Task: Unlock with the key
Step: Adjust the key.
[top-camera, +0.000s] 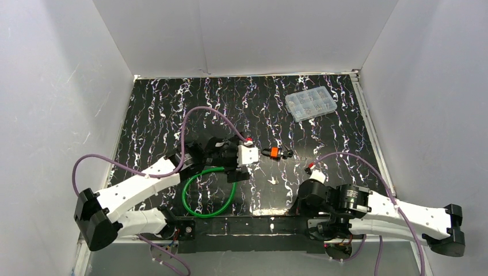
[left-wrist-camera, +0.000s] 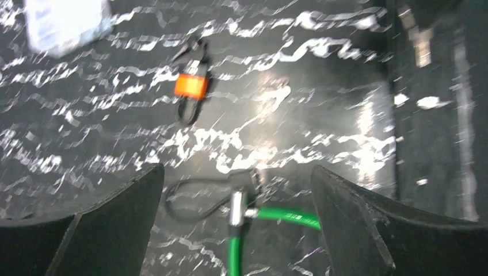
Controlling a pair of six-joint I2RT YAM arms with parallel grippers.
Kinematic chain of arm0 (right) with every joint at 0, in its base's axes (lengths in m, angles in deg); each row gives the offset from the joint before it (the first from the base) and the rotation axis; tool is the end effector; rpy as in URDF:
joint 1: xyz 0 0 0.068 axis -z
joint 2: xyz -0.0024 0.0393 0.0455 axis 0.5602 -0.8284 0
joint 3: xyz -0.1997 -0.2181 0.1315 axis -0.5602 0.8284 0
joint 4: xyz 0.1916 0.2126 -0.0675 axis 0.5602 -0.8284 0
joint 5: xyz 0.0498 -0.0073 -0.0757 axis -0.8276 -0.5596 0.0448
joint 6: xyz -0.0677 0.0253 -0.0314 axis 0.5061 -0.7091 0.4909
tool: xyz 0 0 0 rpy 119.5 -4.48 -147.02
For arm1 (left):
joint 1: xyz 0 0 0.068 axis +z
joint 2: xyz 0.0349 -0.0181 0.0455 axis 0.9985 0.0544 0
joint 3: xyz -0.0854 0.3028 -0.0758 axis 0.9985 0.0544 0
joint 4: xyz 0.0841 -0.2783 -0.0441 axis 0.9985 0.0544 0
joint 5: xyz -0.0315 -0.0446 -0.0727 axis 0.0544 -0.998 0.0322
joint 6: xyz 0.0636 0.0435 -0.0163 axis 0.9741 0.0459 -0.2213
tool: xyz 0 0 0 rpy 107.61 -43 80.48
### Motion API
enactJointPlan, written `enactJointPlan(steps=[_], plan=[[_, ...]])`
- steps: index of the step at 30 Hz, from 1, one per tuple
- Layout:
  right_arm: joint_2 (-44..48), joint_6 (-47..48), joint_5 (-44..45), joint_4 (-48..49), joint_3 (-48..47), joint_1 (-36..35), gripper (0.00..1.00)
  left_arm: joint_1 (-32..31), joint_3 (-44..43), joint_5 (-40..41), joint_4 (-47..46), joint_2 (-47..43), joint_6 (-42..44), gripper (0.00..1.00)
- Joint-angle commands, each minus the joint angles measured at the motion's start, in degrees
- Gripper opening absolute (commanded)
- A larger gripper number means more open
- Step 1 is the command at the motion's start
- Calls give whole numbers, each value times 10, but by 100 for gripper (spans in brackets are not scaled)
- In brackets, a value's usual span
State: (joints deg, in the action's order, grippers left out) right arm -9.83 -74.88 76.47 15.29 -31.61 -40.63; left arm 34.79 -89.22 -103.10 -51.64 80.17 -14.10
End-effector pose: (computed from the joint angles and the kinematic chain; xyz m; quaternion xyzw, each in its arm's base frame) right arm 0.0499 0.1117 0.2181 0.0607 0.9448 0.2526 0.1998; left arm 0.1600 -0.2535 0.3417 0.6450 0.5398 -0.2761 0.4651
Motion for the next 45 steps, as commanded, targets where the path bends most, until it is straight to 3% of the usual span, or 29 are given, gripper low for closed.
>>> enactJointPlan(steps=[1,9,19,33,40,43,45], plan=[[-12,46,80,-15,-96,-1,1,-33,-30,-110,11,50,-75,98],[-43,114,143,-11,-183,0,1,-41,-80,-201,15,111,-143,98],[-81,178,179,21,-237,2,1,-48,-102,-201,-18,136,-190,92],[-99,225,188,70,-262,9,1,-48,-122,-166,-23,165,-197,74],[-105,237,187,79,-265,10,1,-48,-140,-161,-17,168,-202,48],[-103,237,187,81,-262,10,1,-48,-144,-162,-2,166,-193,25],[-98,236,188,83,-259,10,1,-49,-144,-156,9,165,-186,4]])
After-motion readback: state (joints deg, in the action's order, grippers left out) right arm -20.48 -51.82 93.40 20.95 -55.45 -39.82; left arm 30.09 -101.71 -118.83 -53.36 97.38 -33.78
